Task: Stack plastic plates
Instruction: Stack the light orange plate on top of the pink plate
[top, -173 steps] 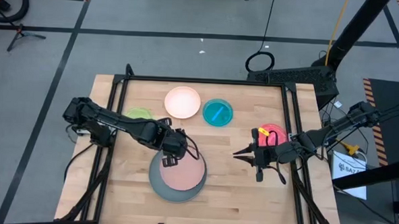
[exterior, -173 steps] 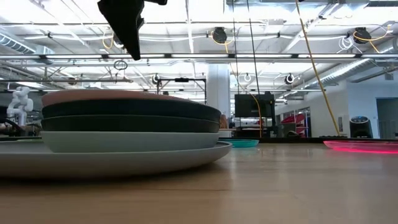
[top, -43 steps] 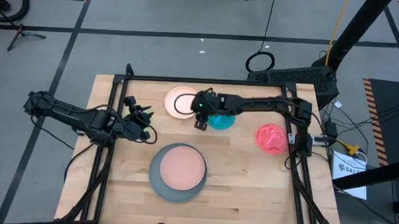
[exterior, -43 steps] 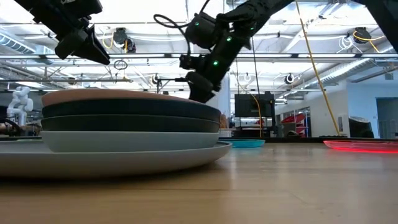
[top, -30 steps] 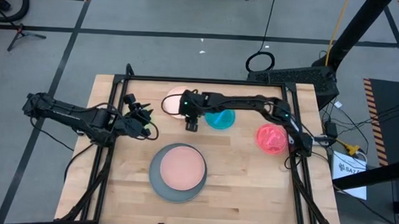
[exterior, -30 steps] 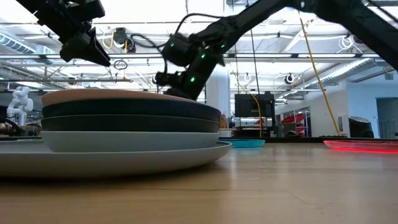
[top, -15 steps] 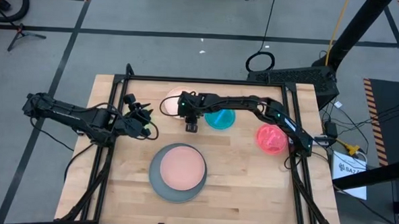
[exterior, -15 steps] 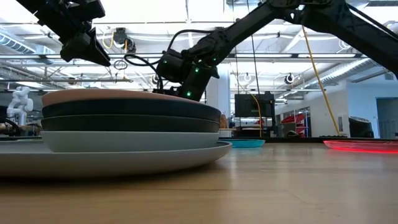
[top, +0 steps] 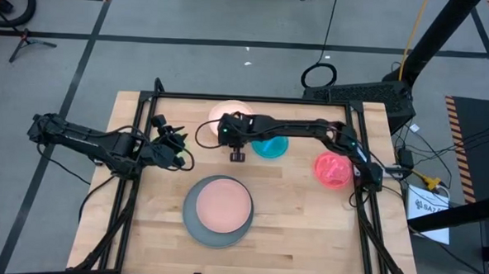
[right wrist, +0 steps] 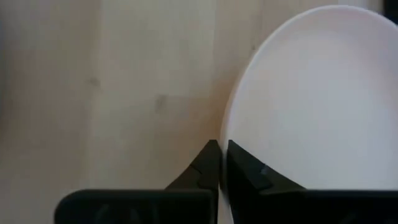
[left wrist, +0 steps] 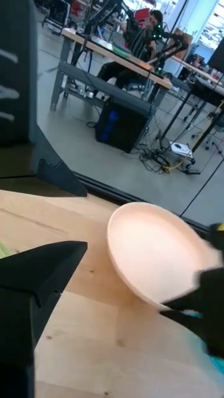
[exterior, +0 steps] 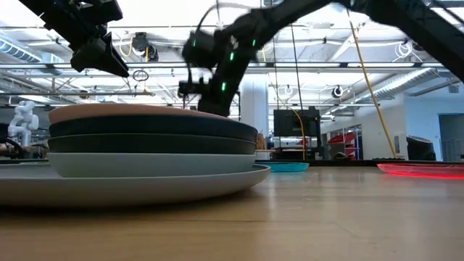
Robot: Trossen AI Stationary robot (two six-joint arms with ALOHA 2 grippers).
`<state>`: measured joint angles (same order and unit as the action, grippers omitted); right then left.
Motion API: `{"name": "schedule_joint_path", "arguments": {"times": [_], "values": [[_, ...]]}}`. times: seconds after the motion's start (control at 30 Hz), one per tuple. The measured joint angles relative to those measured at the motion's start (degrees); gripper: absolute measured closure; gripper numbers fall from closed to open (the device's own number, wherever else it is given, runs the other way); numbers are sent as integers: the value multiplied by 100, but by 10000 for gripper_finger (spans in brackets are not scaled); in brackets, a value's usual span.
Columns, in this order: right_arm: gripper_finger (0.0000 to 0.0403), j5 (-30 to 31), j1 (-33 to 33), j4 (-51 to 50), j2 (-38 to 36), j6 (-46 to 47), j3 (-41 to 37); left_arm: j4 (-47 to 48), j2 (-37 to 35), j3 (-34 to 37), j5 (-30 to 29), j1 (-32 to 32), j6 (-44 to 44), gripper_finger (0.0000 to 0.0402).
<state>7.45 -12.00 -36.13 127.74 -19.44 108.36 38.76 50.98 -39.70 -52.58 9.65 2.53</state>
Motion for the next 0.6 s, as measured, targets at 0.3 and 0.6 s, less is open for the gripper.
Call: {"name": "schedule_joint_path", "arguments": {"times": [0.3, 0.6], "values": [[397, -312, 897, -866, -960, 651, 2, 0, -2, 0, 1, 0, -124, 270], [397, -1066, 2163, -969, -1113, 1548, 2, 2, 0, 0, 2, 0, -215, 270]]}}
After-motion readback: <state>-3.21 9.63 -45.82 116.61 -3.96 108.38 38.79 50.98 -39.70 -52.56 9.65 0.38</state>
